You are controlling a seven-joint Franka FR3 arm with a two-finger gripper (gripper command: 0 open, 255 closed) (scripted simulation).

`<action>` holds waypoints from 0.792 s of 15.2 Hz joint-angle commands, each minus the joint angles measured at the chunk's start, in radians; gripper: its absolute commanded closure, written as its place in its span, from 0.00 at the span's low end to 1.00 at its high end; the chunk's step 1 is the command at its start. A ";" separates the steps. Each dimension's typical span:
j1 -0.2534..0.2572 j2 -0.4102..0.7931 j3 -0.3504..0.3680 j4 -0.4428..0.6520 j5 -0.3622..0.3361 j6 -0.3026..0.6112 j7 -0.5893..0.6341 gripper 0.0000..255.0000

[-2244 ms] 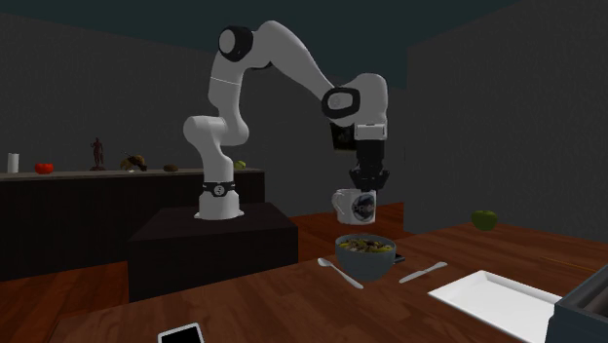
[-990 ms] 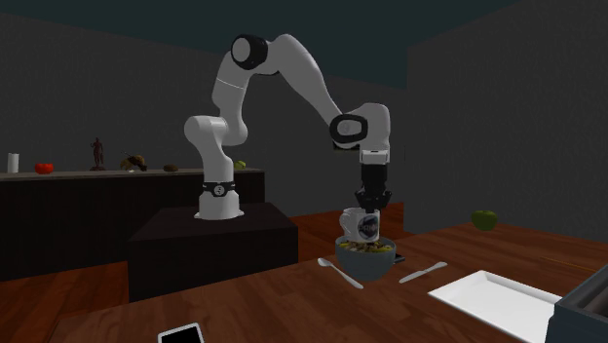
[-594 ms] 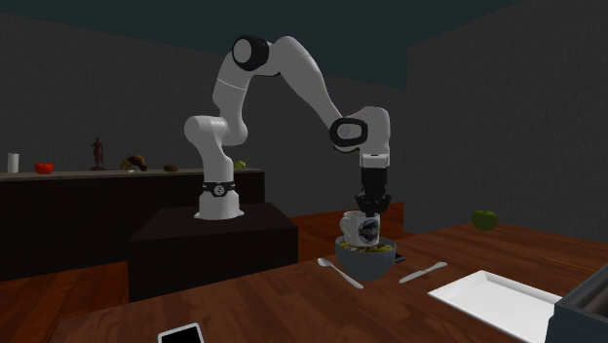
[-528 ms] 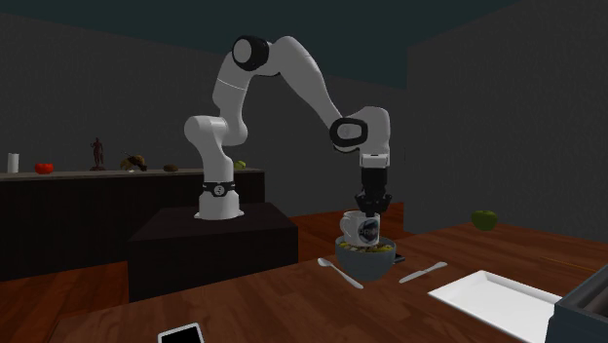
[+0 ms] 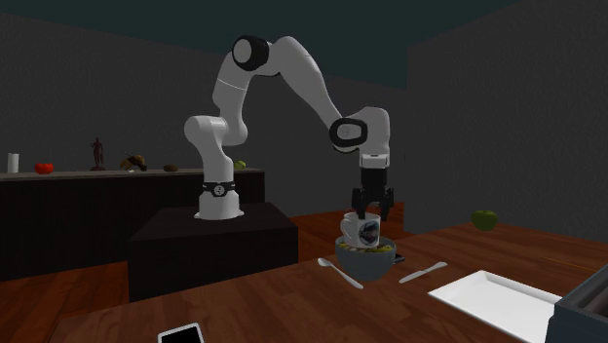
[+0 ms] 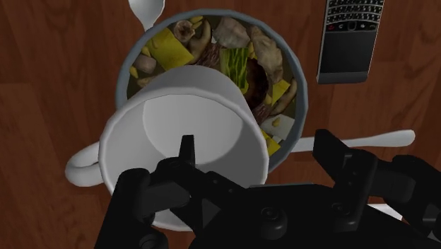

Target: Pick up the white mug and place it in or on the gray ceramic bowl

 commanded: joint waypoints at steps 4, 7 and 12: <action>-0.018 -0.099 0.034 -0.005 0.048 -0.092 -0.031 0.00; -0.018 -0.099 0.034 -0.005 0.048 -0.092 -0.031 0.00; -0.018 -0.099 0.034 -0.005 0.048 -0.092 -0.031 0.00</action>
